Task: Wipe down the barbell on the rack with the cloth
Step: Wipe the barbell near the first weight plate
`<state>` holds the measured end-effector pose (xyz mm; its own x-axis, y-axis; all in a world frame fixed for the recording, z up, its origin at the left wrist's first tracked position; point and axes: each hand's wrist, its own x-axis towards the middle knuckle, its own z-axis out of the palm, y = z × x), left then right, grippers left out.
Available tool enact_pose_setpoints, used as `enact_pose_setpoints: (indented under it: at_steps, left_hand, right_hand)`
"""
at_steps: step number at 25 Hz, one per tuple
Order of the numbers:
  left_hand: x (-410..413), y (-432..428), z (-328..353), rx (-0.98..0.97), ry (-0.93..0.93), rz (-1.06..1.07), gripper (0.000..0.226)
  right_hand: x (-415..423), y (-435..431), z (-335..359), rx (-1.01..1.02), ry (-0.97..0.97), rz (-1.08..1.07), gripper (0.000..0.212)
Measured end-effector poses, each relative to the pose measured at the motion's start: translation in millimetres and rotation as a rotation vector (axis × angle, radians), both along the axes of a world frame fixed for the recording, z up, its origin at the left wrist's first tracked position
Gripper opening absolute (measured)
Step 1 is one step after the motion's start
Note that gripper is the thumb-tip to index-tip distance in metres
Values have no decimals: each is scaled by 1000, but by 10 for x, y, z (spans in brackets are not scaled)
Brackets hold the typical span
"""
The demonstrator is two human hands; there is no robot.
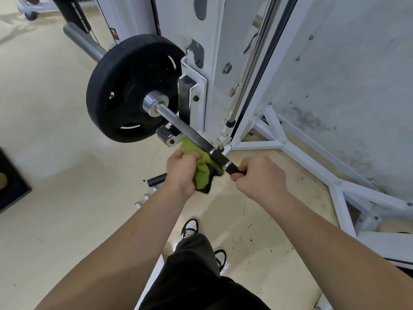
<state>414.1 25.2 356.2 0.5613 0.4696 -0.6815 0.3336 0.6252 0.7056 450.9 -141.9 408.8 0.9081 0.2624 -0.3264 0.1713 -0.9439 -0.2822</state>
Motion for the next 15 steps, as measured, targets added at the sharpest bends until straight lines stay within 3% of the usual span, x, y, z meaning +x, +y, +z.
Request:
enact_pose_setpoints:
  at_steps: [2,5,10,12,15]
  left_hand:
    - [-36,-60,-8,60,7,-37,24]
    - [-264,-212,-23,-158,-50,-388,39]
    - [15,103,-73,-271,-139,-77,47]
    - [-86,-90,-49,-312,-73,-137,48]
    - [-413,-441,5,-338,-21,-408,50]
  right_hand:
    - [-4,8,9,-6,-9,-1,12]
    - [-1,1,25,-11,-24,3,12]
    - [-36,-15,20,-10,-15,13,12]
    - [-32,-18,14,11,-18,-3,11]
    - [-58,-81,-2,71,1,-22,11]
